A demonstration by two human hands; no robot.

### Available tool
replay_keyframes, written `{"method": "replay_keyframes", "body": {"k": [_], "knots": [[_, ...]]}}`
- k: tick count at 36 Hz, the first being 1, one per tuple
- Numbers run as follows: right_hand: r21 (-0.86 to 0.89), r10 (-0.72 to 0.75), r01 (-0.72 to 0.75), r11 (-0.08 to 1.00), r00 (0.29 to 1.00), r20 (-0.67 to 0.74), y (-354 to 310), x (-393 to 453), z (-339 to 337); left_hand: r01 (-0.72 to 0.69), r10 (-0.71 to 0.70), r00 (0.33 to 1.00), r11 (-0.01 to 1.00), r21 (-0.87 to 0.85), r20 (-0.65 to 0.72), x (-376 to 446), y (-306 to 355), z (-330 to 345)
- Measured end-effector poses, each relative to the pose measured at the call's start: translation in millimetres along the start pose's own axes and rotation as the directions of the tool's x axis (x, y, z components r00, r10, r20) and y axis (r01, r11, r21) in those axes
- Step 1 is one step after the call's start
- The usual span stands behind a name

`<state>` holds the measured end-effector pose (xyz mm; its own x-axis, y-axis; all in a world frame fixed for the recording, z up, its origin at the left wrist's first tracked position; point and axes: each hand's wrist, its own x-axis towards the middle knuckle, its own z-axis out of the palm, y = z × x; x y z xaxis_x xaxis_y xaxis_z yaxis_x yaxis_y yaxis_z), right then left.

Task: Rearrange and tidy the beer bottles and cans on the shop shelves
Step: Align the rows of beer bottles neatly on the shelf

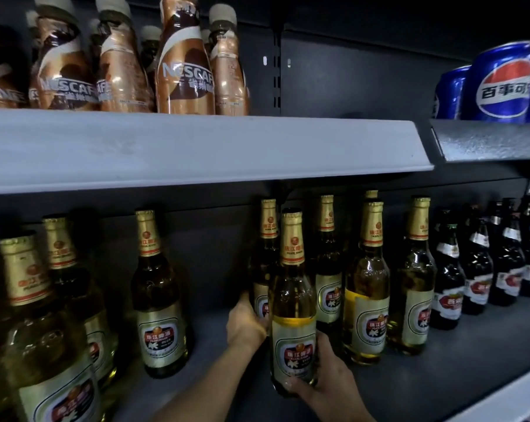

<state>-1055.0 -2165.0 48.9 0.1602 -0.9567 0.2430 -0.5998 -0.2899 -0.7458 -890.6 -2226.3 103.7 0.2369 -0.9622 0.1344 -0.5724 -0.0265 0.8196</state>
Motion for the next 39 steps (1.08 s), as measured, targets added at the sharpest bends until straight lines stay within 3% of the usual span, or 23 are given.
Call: {"method": "replay_keyframes", "body": {"k": [4,5,7,8,10,12,14,16,19,21,24,29,39], "knots": [[0.005,-0.011,0.011,1.000,1.000,-0.015,0.6,-1.9,1.2,-0.049,0.067,0.994,0.978,-0.205,0.081,-9.5,-3.7,-0.7],[0.012,-0.007,0.008,1.000,1.000,-0.023,0.6,-2.6,1.6,-0.041,0.054,0.997,0.967,-0.250,0.047,-15.3,-5.7,-1.8],[0.024,0.000,0.001,1.000,0.999,-0.039,0.2,-3.3,2.5,-0.104,0.072,0.985,0.973,-0.207,-0.156,-32.2,-7.8,-9.5],[0.031,0.004,-0.002,1.000,0.999,-0.043,0.4,-3.3,3.1,-0.161,0.121,0.948,0.980,-0.117,-0.293,-42.6,-8.2,-16.2],[0.035,0.006,-0.004,0.999,0.999,-0.039,0.1,-3.5,4.3,-0.307,0.282,0.795,0.951,0.046,-0.537,-59.3,-11.1,-34.9],[0.026,-0.004,0.005,1.000,1.000,-0.029,-1.4,-5.0,4.9,-0.371,0.362,0.641,0.918,0.140,-0.677,-66.0,-17.1,-55.9],[0.033,-0.021,0.022,0.999,0.999,-0.034,-3.1,-6.3,5.6,-0.310,0.325,0.601,0.937,0.162,-0.730,-62.8,-26.4,-74.9],[0.057,-0.031,0.034,0.998,0.998,-0.053,-4.3,-8.3,7.1,-0.207,0.202,0.677,0.975,0.080,-0.708,-54.2,-35.1,-91.4],[0.032,-0.065,0.068,0.997,0.996,-0.064,-5.2,-10.6,9.1,-0.088,-0.002,0.849,0.985,-0.145,-0.529,-37.3,-52.5,-106.1],[0.026,-0.062,0.064,0.998,0.996,-0.069,-5.0,-11.0,9.2,-0.019,-0.089,0.904,0.969,-0.246,-0.418,-29.0,-65.3,-110.4],[0.011,-0.055,0.056,0.998,0.997,-0.060,-5.8,-10.7,8.5,0.098,-0.180,0.910,0.968,-0.230,-0.373,-23.9,-78.0,-113.2],[0.007,-0.056,0.057,0.998,0.997,-0.060,-5.1,-9.9,8.1,0.163,-0.194,0.898,0.980,-0.112,-0.395,-28.0,-70.7,-111.5],[0.047,-0.108,0.112,0.993,0.991,-0.084,-0.3,-8.8,6.7,0.114,-0.152,0.930,0.985,-0.128,-0.336,-20.4,-49.6,-75.4]]}}
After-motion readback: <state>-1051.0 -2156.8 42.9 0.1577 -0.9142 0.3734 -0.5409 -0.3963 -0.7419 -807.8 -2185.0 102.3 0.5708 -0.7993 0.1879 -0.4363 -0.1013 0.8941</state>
